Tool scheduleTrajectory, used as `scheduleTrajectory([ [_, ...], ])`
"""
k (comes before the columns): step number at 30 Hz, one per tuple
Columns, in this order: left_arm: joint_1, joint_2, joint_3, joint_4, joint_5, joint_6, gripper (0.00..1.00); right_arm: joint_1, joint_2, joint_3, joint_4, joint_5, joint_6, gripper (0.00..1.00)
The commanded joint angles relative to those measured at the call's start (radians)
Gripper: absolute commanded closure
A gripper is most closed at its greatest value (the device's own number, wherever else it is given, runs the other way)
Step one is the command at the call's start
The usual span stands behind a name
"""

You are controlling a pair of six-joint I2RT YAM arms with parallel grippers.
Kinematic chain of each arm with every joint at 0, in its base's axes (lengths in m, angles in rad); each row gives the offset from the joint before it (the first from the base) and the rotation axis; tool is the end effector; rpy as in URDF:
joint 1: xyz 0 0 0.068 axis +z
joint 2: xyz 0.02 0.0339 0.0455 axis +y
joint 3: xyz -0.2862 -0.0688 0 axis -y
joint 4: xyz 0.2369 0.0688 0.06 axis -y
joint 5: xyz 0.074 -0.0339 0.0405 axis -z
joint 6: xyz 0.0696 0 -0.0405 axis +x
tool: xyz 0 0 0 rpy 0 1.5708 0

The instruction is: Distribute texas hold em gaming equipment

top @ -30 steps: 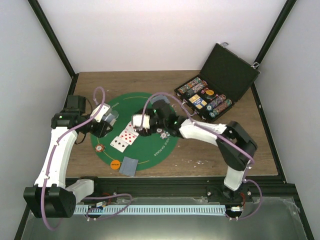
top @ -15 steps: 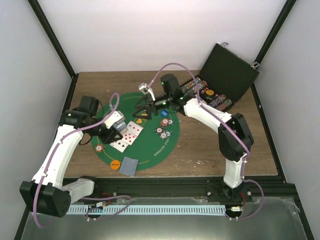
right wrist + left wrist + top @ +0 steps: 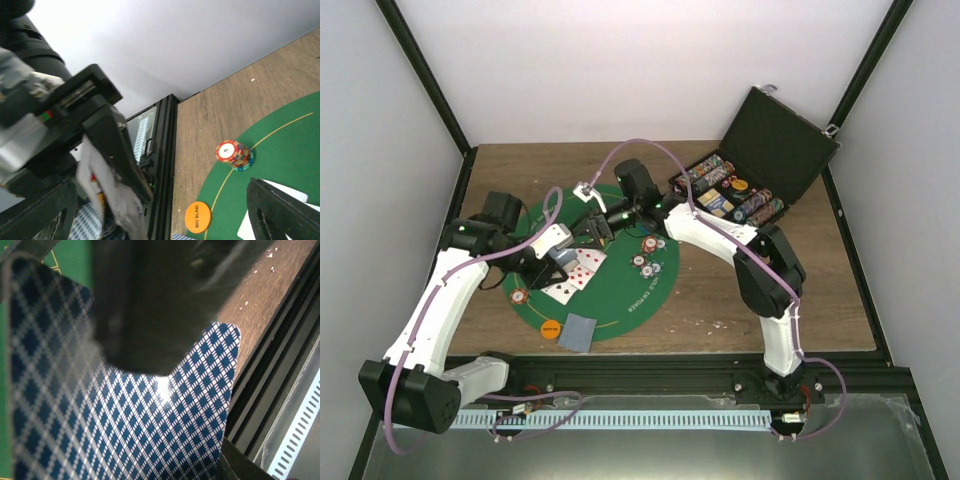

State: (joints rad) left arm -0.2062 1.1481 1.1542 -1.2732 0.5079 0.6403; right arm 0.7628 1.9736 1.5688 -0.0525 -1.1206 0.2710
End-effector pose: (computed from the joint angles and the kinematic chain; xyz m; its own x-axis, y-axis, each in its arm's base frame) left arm 0.1687 -0.0699 0.3073 -0.5571 0.6498 -0.5171 0.8156 0.5452 -0.1935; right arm 0.2944 0.3681 0.2926 -0.5444 -0.3592 -0.7581 -0.7669 -0.1531 0.6232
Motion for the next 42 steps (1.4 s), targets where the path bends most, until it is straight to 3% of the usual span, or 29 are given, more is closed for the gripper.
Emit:
scheduleTrajectory([
  [1,-0.003,-0.001,0.029,0.004,0.036,0.012,0.66,0.023,0.04,0.071,0.009,0.042,0.022,0.08],
  [6,-0.002,0.001,0.031,0.01,0.027,0.006,0.67,0.032,0.058,0.099,-0.015,0.055,0.017,0.18],
  [15,-0.002,-0.003,0.017,0.039,-0.034,-0.017,0.67,0.026,-0.014,0.089,-0.171,0.139,-0.096,0.66],
  [24,-0.002,-0.005,0.016,0.047,-0.055,-0.029,0.67,0.026,-0.063,0.068,-0.237,0.196,-0.128,0.87],
  [27,-0.002,-0.008,0.012,0.049,-0.059,-0.029,0.67,0.026,-0.067,0.072,-0.247,0.199,-0.134,0.99],
  [42,-0.002,-0.022,-0.011,0.071,-0.088,-0.045,0.67,-0.03,-0.183,-0.005,-0.24,0.239,-0.112,0.99],
])
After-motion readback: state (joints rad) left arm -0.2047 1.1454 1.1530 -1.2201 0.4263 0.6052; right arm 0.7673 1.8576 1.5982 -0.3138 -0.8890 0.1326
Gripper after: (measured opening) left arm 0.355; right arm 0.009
